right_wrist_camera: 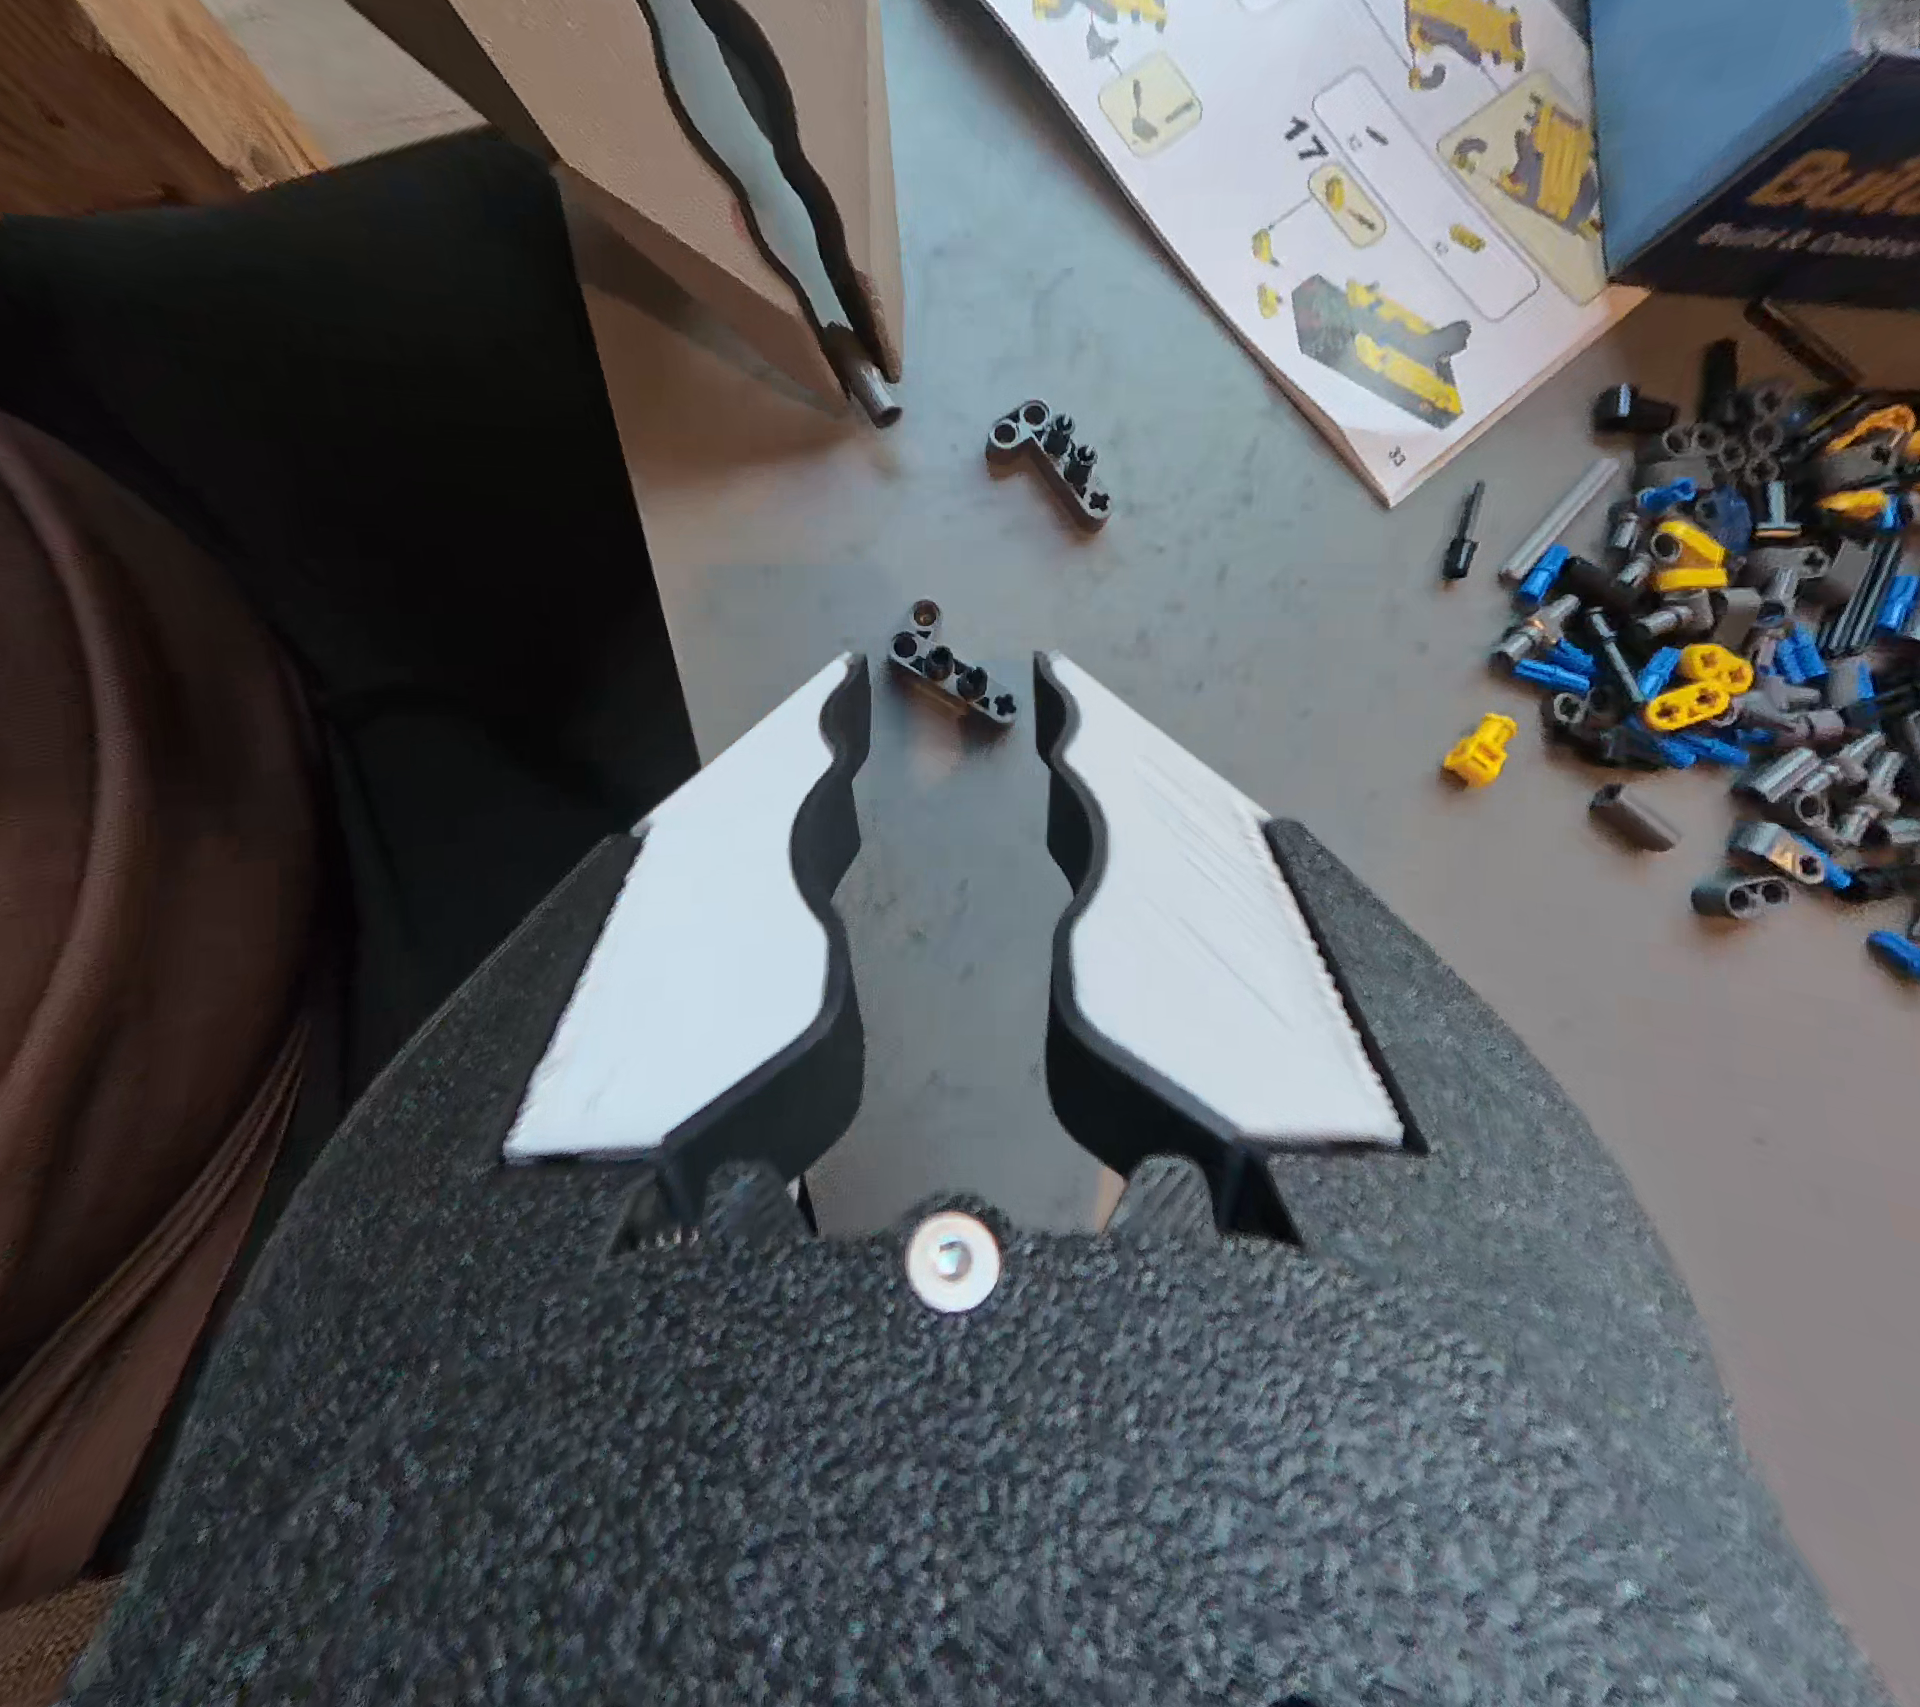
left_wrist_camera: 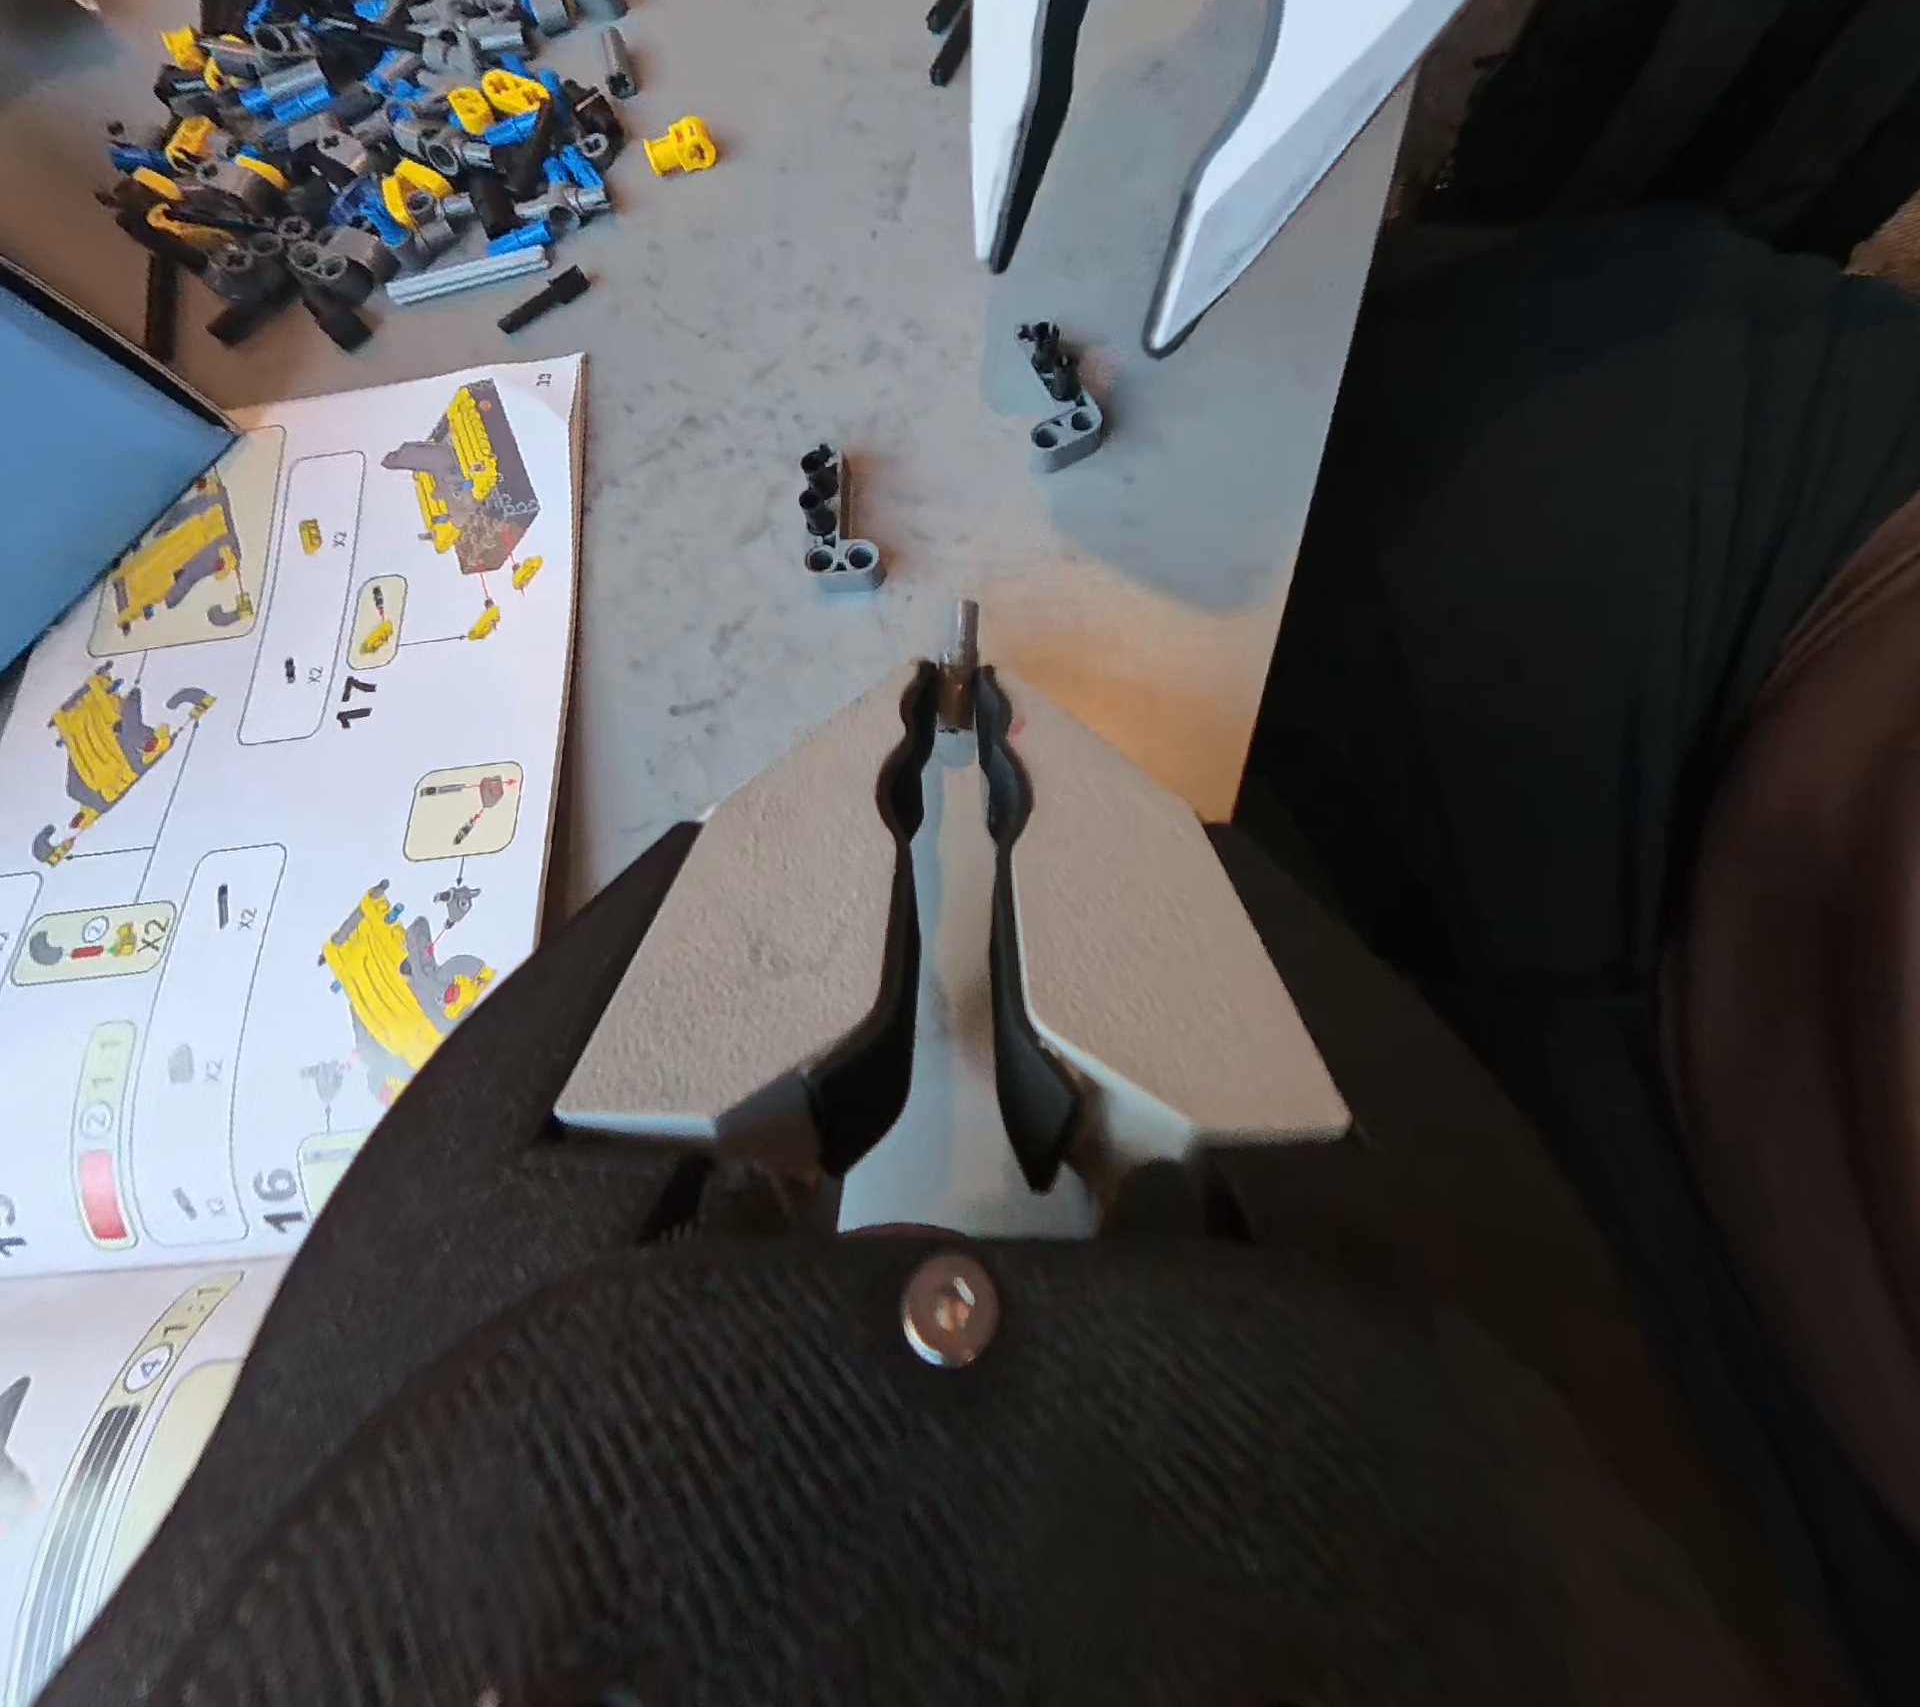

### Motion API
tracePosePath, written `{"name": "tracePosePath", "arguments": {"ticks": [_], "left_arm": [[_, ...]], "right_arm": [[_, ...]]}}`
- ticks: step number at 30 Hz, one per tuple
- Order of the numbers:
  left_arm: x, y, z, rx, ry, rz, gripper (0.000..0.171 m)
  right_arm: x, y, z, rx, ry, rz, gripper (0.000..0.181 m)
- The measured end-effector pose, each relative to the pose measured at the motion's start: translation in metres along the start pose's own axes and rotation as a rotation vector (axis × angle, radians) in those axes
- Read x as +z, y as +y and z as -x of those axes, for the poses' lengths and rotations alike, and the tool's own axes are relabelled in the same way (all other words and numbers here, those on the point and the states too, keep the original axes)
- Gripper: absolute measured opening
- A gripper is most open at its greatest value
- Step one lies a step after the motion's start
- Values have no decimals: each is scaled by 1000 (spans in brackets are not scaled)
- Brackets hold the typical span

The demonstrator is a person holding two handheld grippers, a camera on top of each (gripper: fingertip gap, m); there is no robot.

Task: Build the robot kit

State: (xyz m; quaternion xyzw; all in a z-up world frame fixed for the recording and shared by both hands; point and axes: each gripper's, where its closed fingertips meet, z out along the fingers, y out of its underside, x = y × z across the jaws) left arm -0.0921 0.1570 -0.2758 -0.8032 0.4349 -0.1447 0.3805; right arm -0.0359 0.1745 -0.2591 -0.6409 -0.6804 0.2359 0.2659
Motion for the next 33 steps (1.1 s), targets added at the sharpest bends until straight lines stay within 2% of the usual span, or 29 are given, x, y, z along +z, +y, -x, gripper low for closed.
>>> {"name": "tracePosePath", "arguments": {"ticks": [9, 15, 19, 22, 28, 33], "left_arm": [[-4, -5, -5, 32, 18, -40, 4], [0, 2, -9, 58, 24, 13, 4], [0, 2, -12, 71, 40, 9, 4], [-1, 2, -11, 54, 48, 7, 12], [-2, 2, -12, 48, 65, 7, 12], [-1, 2, -12, 27, 77, 9, 11]], "right_arm": [[24, 3, -21, 0, 61, 16, 29], [10, -10, -15, 44, 14, -100, 28], [15, -13, 2, -29, -18, -109, 26], [20, -8, 6, -65, -11, -66, 27], [-12, 8, -23, -2, 77, -65, 25], [-39, 49, -64, 104, 205, 40, 24]]}}
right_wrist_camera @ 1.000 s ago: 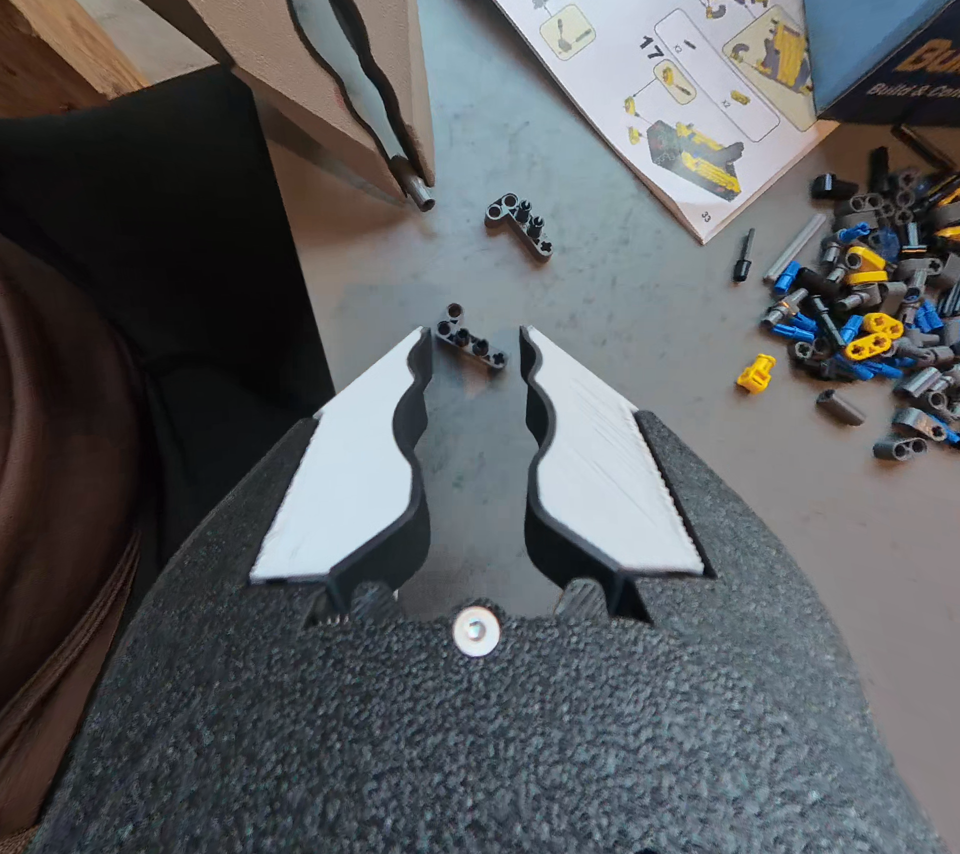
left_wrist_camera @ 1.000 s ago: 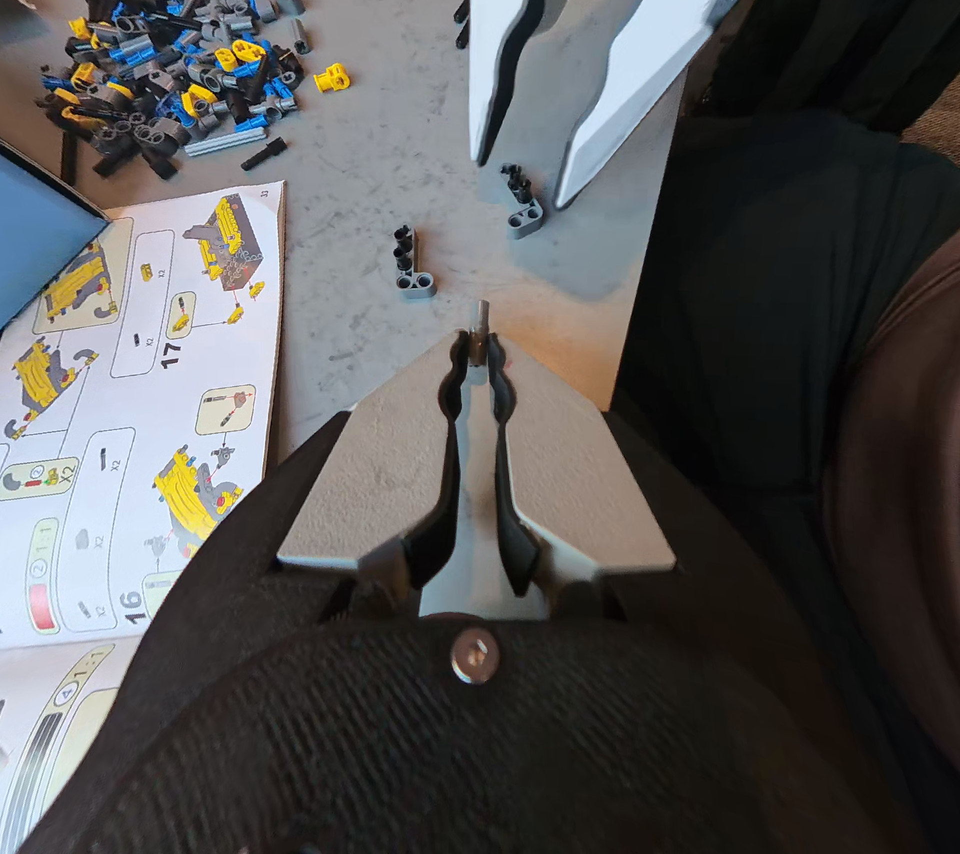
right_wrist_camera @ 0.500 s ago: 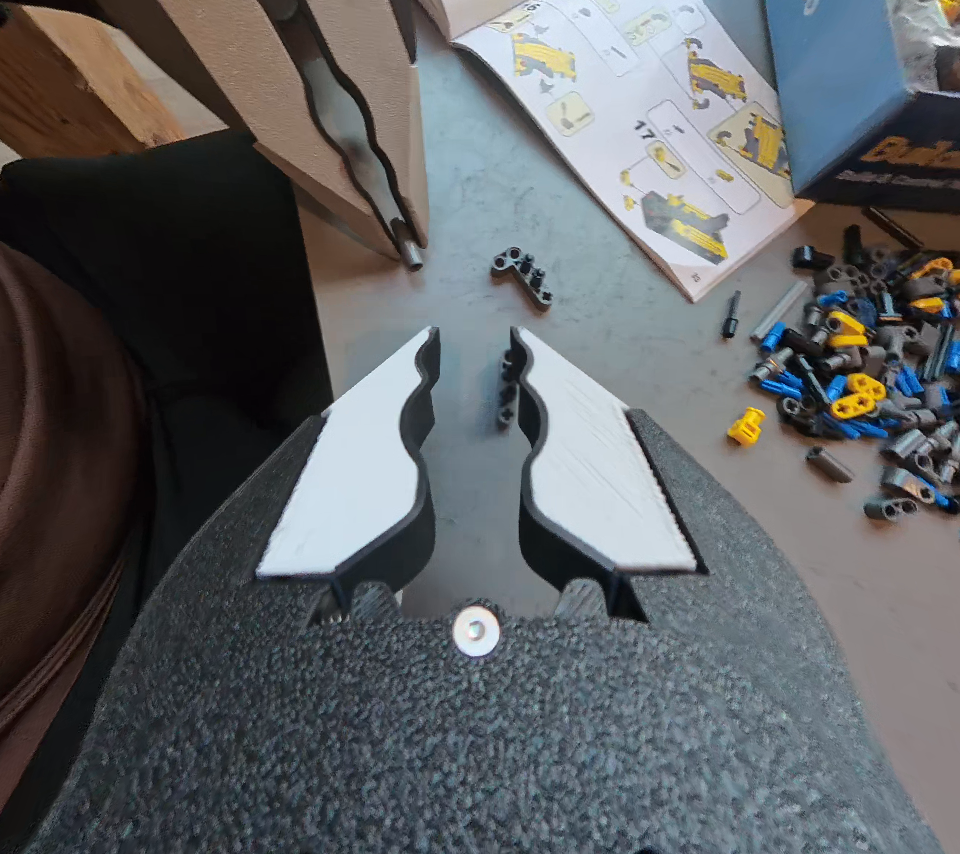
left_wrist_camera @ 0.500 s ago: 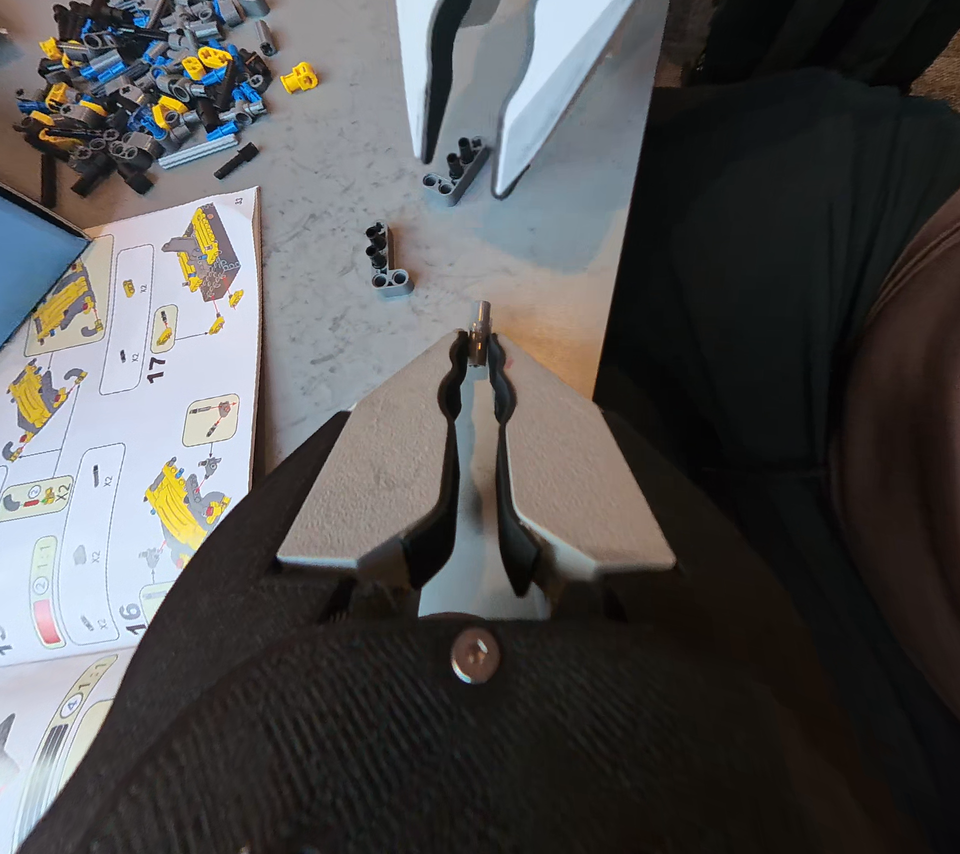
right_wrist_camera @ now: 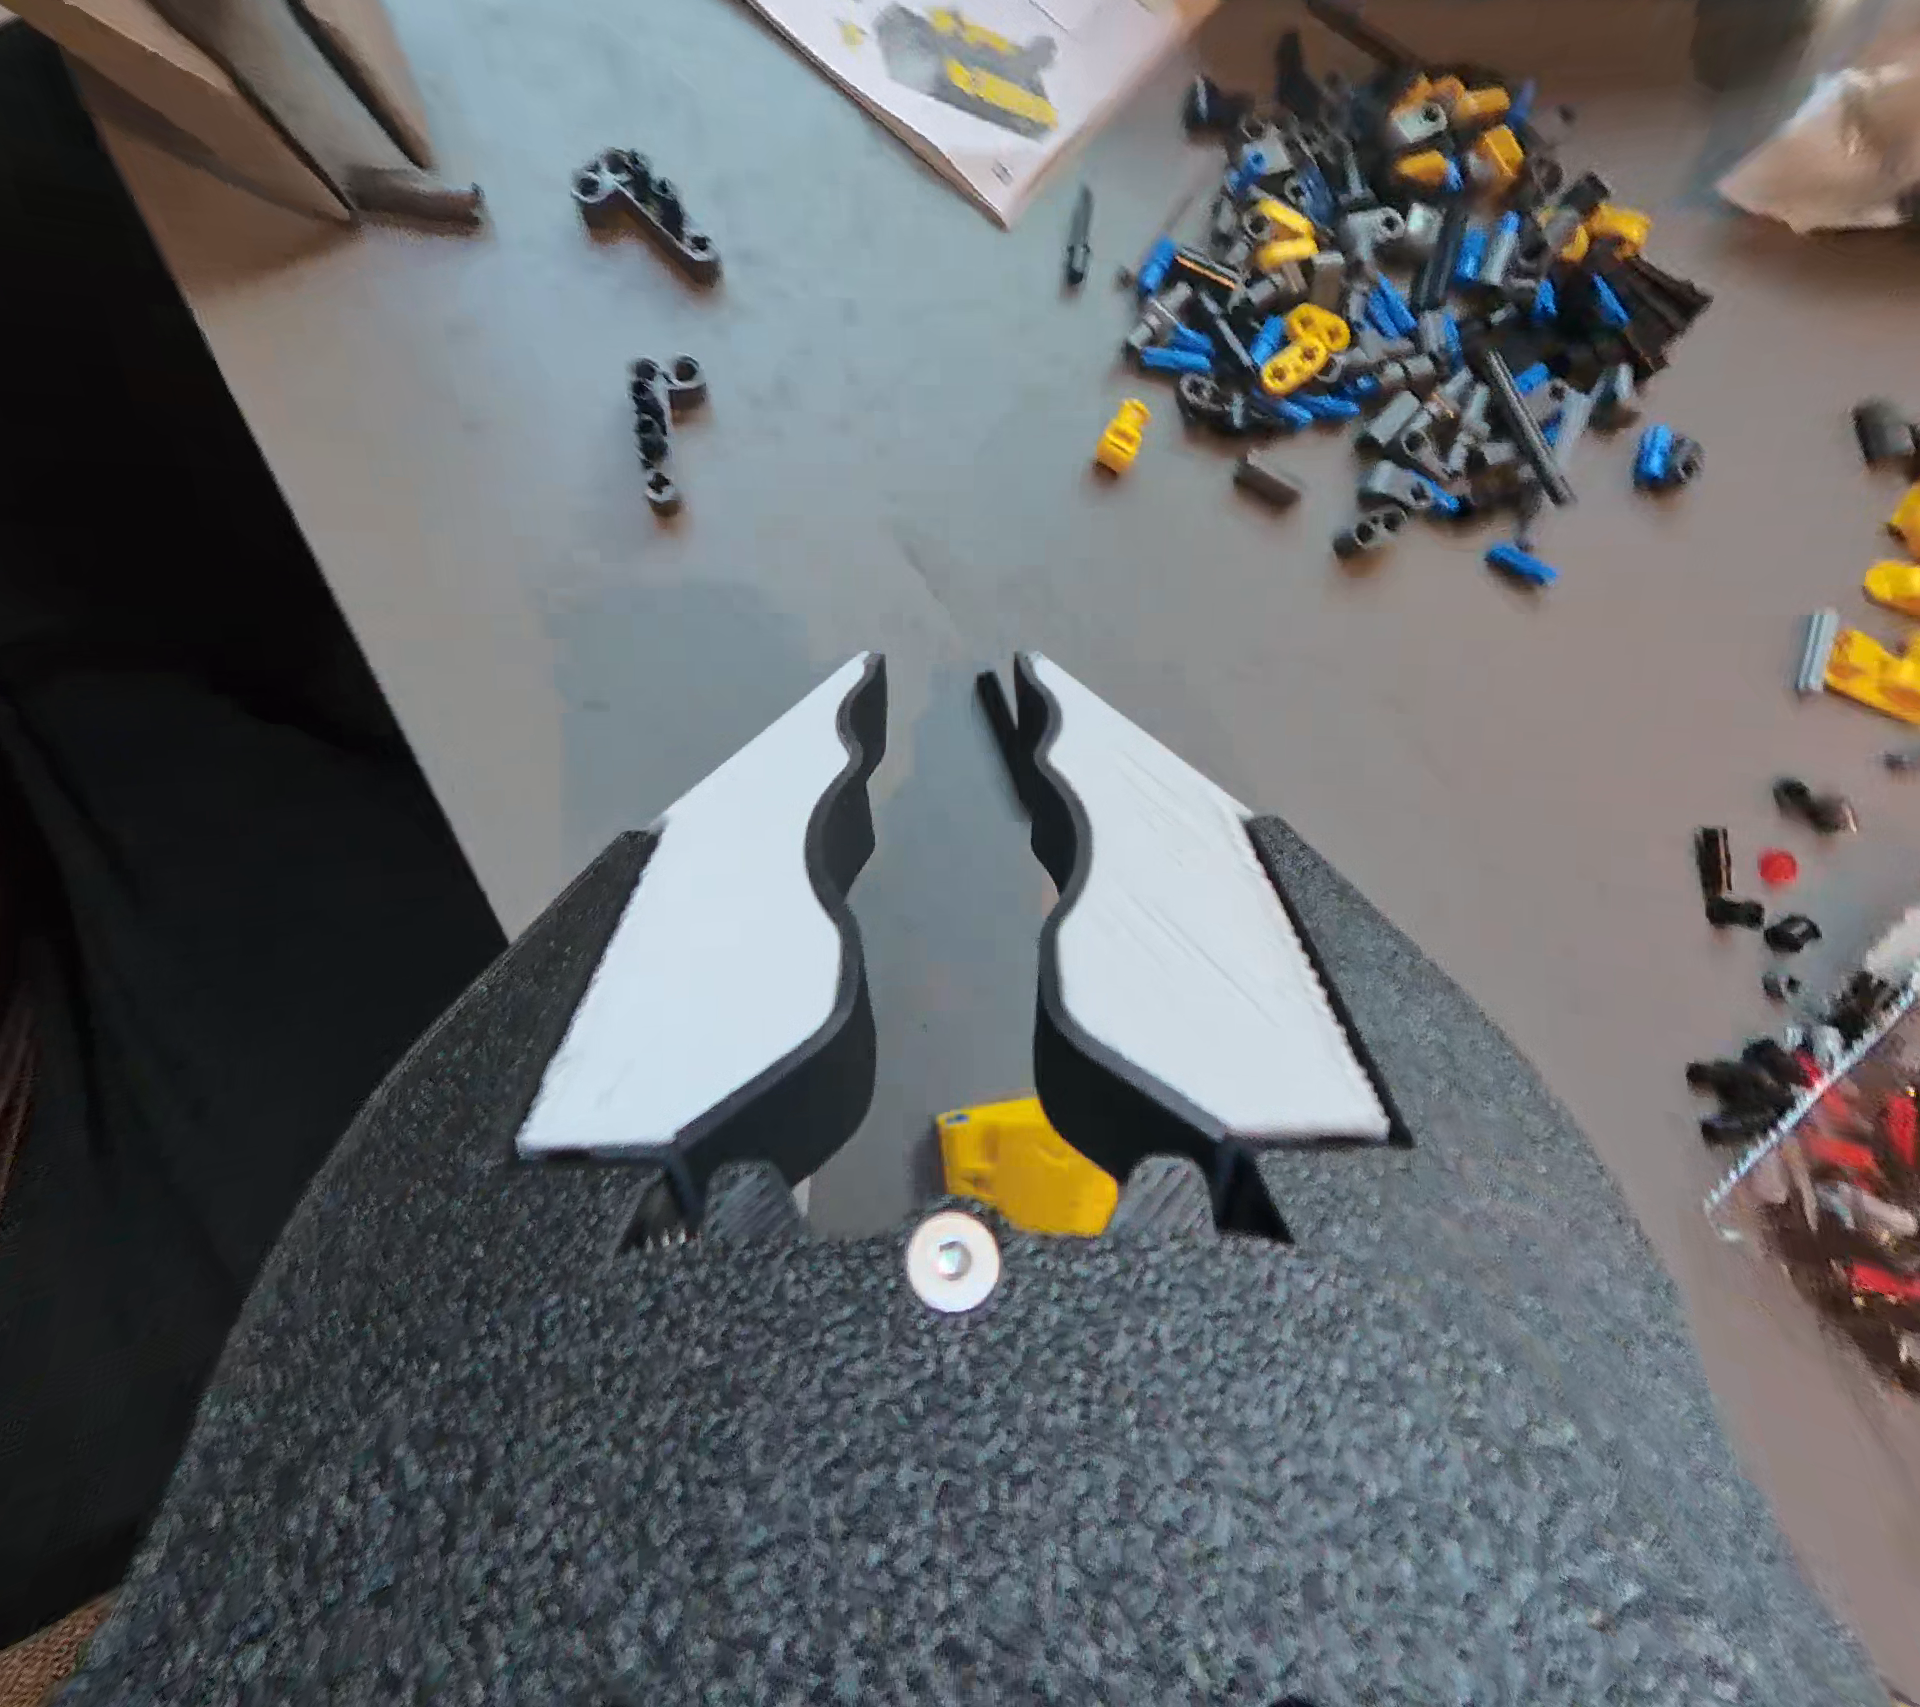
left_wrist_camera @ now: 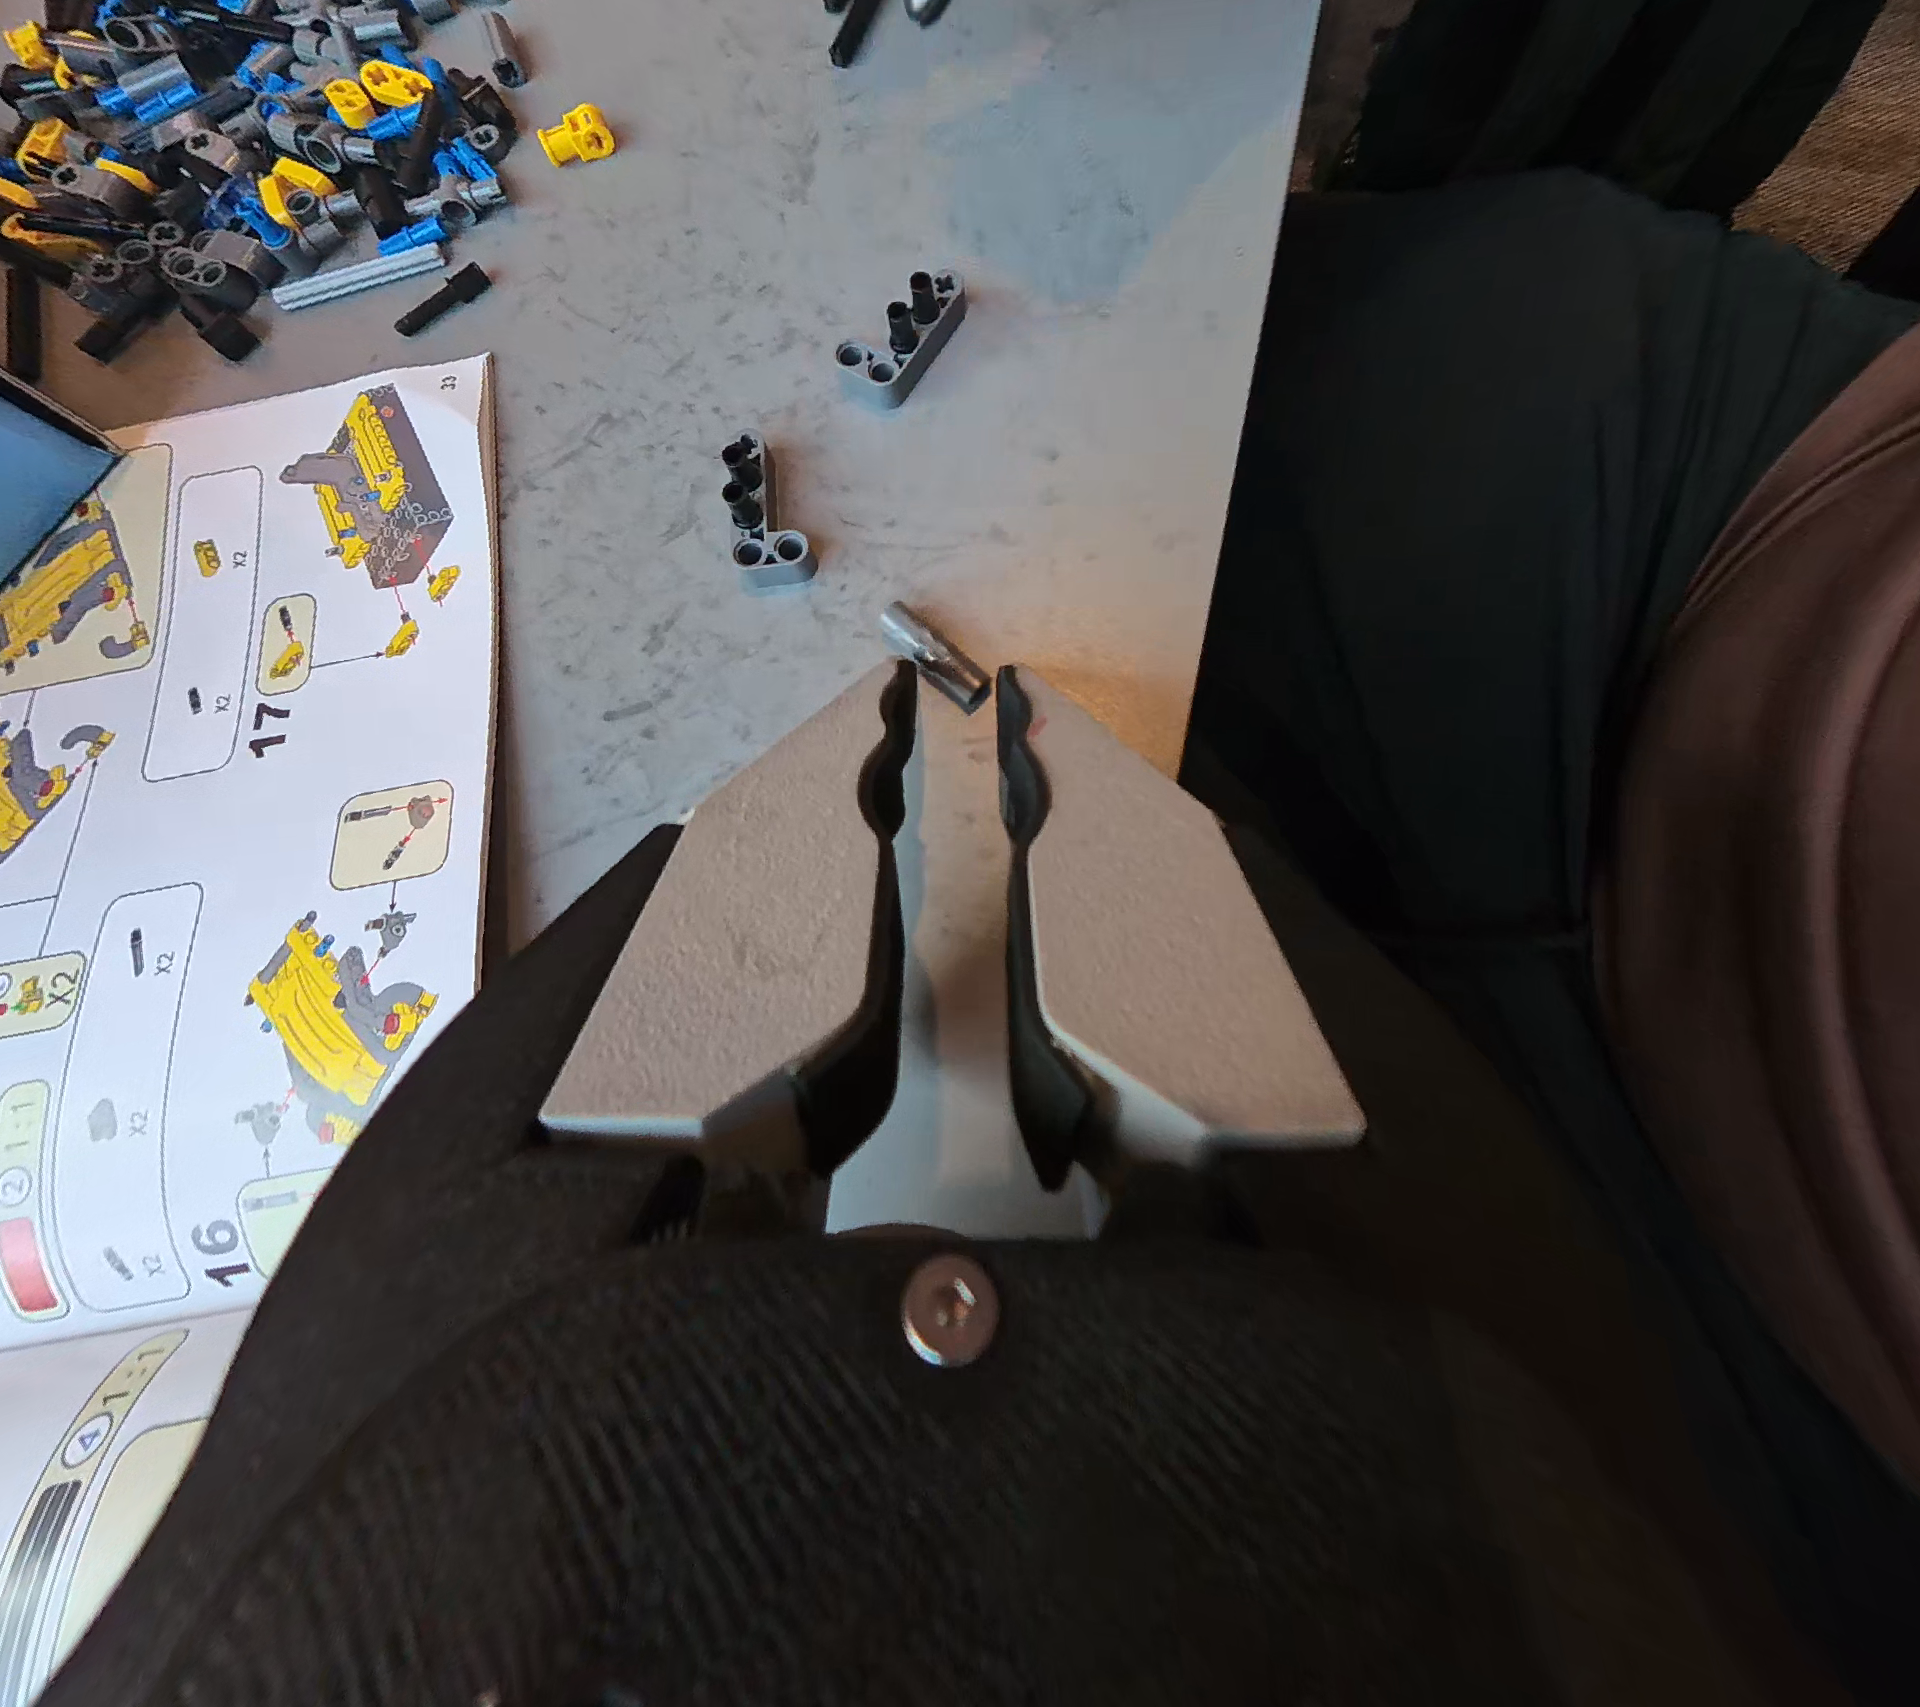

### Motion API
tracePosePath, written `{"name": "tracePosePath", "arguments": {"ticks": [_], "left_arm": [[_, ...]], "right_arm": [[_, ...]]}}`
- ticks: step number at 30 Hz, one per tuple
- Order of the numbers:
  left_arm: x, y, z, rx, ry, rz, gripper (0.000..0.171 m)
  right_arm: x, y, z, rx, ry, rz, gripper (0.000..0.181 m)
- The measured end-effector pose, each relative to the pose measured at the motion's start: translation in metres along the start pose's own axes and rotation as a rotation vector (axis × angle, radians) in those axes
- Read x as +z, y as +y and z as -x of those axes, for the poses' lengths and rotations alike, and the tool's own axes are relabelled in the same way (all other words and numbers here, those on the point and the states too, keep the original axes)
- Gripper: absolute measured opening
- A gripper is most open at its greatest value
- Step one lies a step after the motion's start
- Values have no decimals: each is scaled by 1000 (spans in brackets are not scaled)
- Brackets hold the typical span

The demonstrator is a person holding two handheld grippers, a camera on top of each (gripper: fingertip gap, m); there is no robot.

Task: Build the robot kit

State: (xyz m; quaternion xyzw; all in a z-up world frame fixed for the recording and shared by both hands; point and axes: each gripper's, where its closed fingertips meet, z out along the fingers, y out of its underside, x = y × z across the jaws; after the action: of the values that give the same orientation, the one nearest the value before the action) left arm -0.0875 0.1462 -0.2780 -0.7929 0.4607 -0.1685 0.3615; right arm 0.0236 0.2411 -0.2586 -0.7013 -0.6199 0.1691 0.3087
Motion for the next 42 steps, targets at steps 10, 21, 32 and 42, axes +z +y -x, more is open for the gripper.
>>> {"name": "tracePosePath", "arguments": {"ticks": [10, 21, 32, 42], "left_arm": [[2, -1, 3, -44, 6, 3, 14], [2, 0, 4, -62, 12, 5, 8], [2, 0, 4, -69, 20, 5, 7], [0, 2, 4, -69, 14, 5, 7]], "right_arm": [[3, 16, -3, -60, -64, 92, 18], [12, 23, 1, 10, -163, 95, 9], [14, 13, 29, 25, -258, 59, 3], [22, -26, 81, -181, -353, -40, 3]]}}
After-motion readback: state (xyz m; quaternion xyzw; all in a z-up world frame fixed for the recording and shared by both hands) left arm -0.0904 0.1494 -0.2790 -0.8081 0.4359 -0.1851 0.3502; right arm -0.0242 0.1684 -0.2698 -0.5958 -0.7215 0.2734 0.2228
